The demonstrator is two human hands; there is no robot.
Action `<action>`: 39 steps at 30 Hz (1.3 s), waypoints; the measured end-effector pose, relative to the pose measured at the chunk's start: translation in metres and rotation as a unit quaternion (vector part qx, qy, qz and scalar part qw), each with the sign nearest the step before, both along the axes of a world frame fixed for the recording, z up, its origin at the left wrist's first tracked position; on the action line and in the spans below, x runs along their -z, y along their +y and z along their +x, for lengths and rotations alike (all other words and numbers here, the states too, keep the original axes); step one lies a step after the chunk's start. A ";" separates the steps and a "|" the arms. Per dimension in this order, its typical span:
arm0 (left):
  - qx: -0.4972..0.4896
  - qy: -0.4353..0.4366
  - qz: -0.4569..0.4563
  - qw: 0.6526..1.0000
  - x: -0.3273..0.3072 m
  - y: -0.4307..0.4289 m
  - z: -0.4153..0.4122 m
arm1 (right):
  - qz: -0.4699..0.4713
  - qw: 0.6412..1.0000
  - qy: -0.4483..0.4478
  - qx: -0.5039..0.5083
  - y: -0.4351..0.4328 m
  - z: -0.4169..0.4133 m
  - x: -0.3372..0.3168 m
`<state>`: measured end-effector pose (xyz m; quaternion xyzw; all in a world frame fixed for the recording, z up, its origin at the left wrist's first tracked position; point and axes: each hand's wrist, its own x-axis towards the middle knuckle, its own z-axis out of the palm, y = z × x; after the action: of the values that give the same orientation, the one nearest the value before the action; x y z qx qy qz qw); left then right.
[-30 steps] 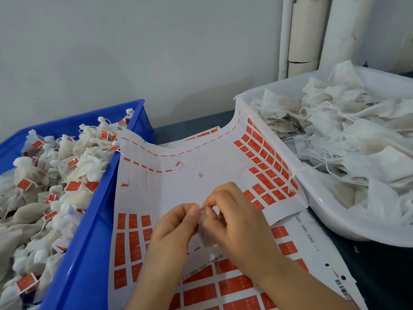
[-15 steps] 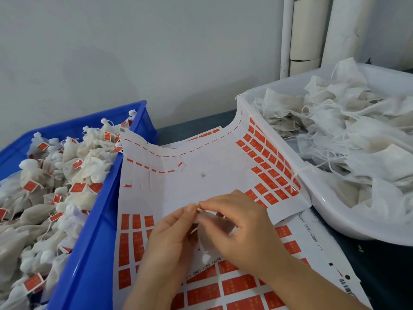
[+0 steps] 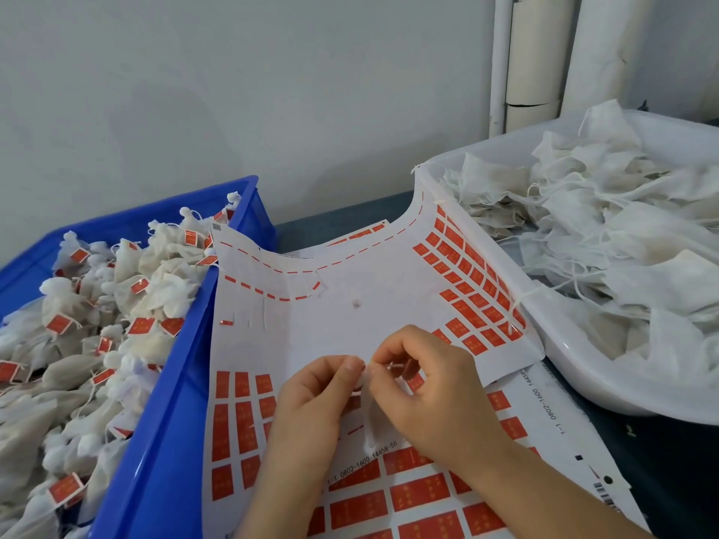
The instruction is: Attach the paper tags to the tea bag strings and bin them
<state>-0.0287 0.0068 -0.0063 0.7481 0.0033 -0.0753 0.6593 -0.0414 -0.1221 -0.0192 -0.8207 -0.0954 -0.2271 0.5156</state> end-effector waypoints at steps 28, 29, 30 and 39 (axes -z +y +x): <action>0.055 -0.098 -0.057 0.992 -0.006 -0.003 -0.003 | 0.138 0.982 0.117 -0.064 -0.001 0.001 0.002; 0.048 -0.106 -0.042 0.992 -0.006 -0.003 -0.003 | 0.136 0.982 0.118 -0.063 -0.001 0.001 0.002; 0.038 -0.117 -0.024 0.992 -0.006 -0.003 -0.003 | 0.131 0.982 0.119 -0.061 -0.001 0.002 0.002; 0.020 -0.193 0.013 0.981 -0.002 -0.006 -0.002 | 0.158 0.972 0.161 -0.063 -0.004 0.006 0.001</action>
<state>-0.0311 0.0011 -0.0039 0.7568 -0.1378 0.0577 0.6363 -0.0358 -0.1260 -0.0200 -0.7469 -0.0253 -0.0712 0.6607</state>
